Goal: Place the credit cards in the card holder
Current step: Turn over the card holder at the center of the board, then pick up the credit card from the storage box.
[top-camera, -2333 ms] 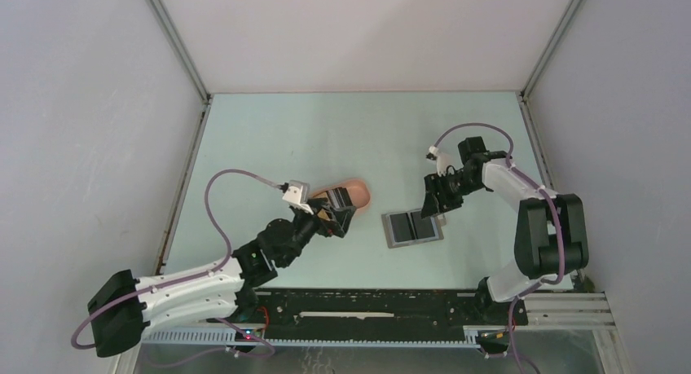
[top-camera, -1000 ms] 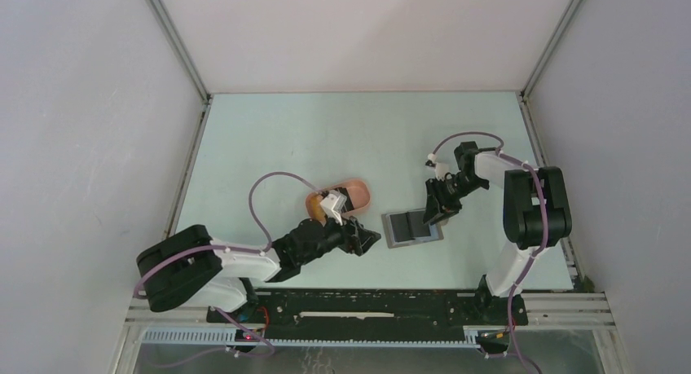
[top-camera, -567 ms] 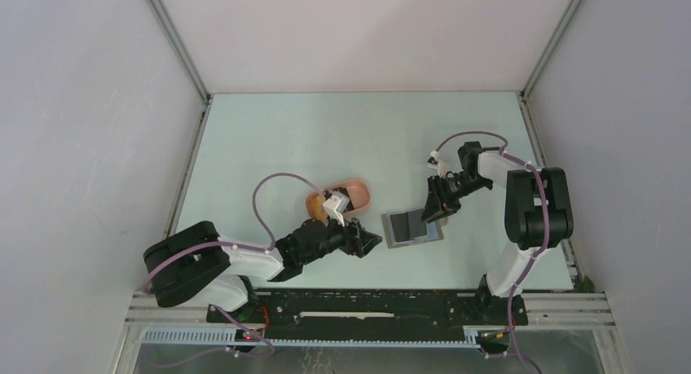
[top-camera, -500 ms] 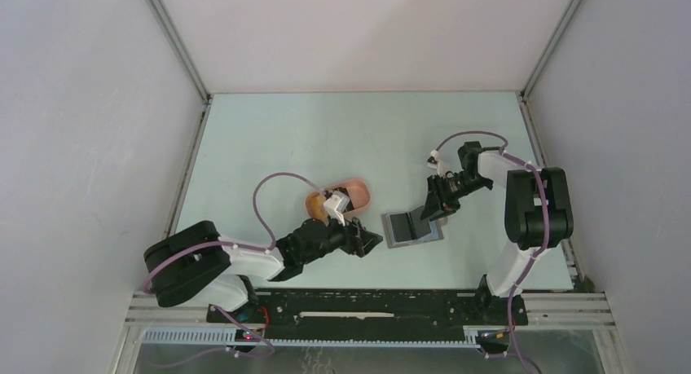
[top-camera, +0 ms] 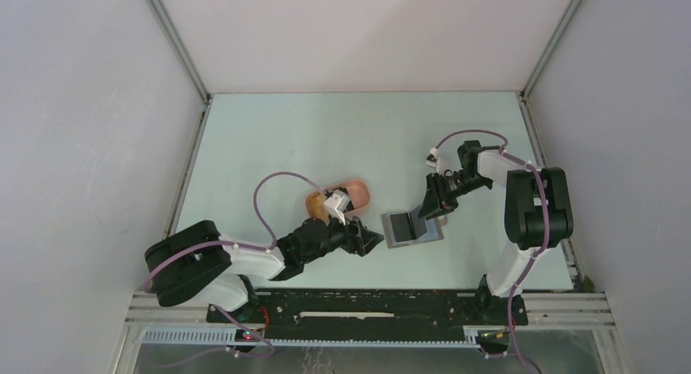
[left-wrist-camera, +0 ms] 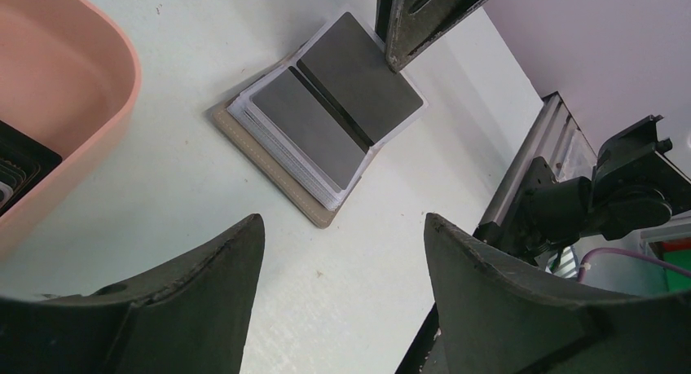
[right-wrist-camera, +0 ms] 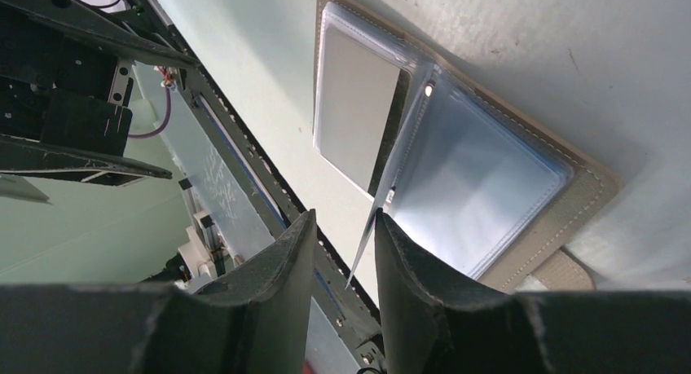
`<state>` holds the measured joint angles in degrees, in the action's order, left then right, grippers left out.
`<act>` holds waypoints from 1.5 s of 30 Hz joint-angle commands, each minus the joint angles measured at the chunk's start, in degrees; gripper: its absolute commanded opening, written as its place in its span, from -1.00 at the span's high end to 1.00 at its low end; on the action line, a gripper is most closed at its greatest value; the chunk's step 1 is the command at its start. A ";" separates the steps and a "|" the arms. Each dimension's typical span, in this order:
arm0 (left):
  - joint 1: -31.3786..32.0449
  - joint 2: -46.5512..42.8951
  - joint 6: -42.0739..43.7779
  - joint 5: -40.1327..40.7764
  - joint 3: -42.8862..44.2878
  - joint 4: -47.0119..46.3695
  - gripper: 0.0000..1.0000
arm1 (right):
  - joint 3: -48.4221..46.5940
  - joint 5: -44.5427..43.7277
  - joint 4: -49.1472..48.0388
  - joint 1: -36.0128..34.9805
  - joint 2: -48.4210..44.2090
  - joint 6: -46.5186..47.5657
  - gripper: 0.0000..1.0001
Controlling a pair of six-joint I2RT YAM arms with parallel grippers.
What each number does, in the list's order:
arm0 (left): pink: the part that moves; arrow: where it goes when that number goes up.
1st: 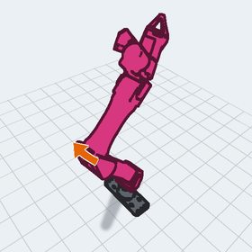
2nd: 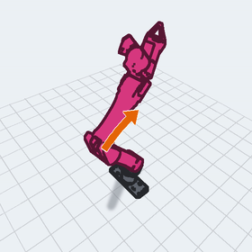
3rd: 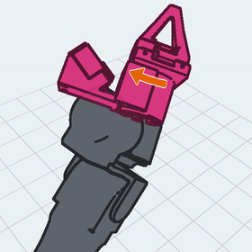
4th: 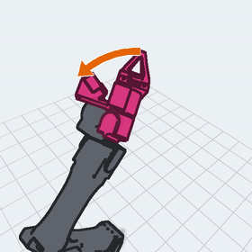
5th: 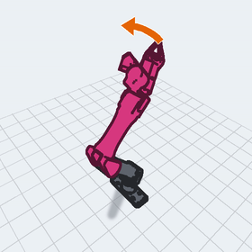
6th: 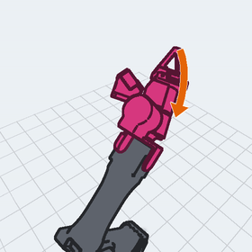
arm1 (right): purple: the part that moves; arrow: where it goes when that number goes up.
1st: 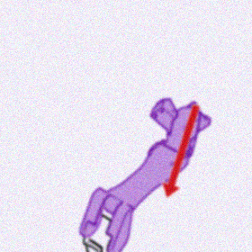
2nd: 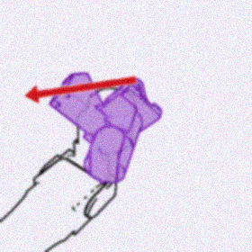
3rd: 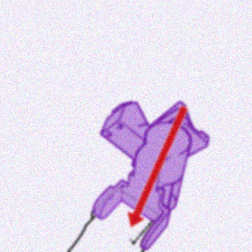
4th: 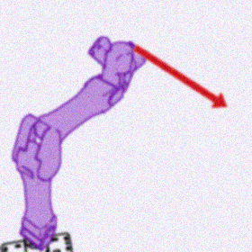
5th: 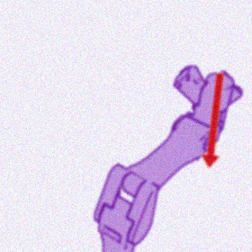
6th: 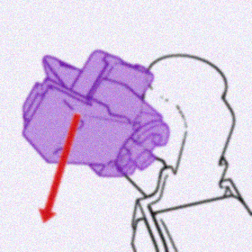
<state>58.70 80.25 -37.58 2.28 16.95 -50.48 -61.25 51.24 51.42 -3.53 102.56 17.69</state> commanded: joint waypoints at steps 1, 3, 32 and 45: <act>-0.24 -0.33 -0.23 -0.53 2.79 -2.17 -0.53 | -1.66 2.34 0.02 -2.10 -0.45 0.36 0.17; -0.25 -0.96 -0.08 -0.17 2.54 -1.82 -0.52 | -1.66 2.76 -0.20 -3.23 -0.52 0.49 0.16; -0.69 -29.51 10.75 16.49 1.57 32.12 -0.57 | -7.57 -3.64 -1.15 -13.72 11.02 -1.07 0.01; -3.54 -35.78 7.10 21.58 0.04 39.41 -0.57 | -10.44 -3.73 -1.01 -18.16 -5.45 6.26 0.09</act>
<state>56.86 46.78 -29.87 20.62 16.93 -14.28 -69.14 47.31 51.86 -20.01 107.79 19.70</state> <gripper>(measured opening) 0.787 0.442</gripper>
